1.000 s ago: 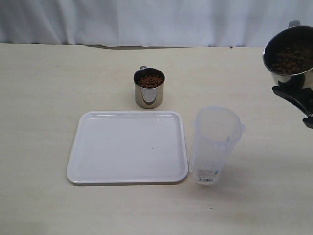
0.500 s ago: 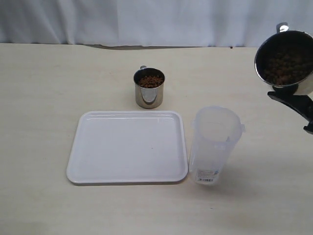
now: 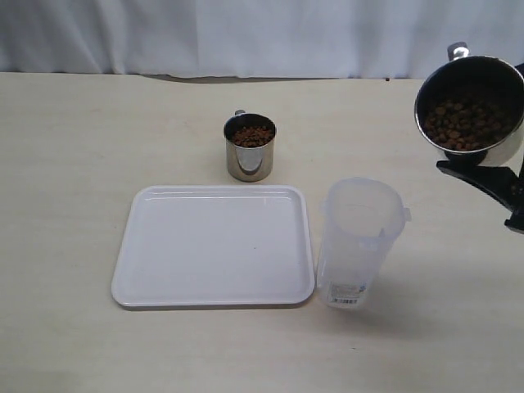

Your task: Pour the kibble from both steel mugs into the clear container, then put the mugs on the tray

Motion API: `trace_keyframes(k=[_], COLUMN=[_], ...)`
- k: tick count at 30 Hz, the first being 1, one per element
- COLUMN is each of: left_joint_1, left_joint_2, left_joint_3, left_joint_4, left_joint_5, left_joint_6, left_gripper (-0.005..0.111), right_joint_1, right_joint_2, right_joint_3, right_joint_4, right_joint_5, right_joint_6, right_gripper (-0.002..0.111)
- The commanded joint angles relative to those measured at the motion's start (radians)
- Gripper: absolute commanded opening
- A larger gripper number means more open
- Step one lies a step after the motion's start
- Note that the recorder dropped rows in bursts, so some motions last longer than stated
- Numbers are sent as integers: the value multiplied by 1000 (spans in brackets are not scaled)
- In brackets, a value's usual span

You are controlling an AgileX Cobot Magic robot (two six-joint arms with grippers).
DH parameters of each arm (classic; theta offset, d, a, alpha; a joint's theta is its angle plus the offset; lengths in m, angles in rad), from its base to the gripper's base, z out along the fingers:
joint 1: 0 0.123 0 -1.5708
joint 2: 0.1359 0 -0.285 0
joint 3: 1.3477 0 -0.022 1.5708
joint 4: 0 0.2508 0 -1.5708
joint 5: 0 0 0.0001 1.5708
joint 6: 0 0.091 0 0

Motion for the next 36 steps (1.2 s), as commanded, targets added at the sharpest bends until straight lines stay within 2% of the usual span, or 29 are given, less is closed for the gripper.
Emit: trace_keyframes(k=[1,24,36], left_joint_1=[4,4,4], left_joint_2=[-4,-4,-4], left_joint_3=[3,3,3], left_joint_4=[-3,0,0], left_joint_5=[-16,-16,-16], left_joint_6=[5,5,5], left_gripper=[0,0,0], right_joint_1=[-3,-3,-3], right_joint_2=[4,4,4], right_joint_3=[-11,-11,0], right_joint_4=[22,21,54], right_joint_5=[-24,42,34], right_joint_6=[-15,-17,-184], right_gripper=[5,5,5])
